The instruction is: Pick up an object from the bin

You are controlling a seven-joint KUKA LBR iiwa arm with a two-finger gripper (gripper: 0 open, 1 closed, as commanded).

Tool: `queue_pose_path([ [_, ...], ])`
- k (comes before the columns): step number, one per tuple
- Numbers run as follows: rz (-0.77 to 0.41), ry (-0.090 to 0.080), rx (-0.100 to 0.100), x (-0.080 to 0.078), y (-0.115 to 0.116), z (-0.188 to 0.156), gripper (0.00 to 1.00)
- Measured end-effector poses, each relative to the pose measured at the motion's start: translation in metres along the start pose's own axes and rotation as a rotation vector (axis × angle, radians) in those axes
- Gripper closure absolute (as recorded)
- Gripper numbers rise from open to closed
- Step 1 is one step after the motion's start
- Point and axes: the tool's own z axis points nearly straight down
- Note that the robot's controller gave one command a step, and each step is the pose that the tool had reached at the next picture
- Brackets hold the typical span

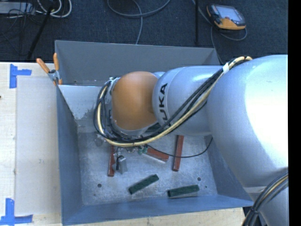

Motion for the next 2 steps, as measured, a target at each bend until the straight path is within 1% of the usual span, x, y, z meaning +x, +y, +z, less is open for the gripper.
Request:
queue_pose_path([
  [1,-0.366,-0.007,0.003,-0.001,-0.013,-0.032,0.00],
  [2,-0.523,-0.006,0.002,-0.014,-0.016,-0.031,0.00],
])
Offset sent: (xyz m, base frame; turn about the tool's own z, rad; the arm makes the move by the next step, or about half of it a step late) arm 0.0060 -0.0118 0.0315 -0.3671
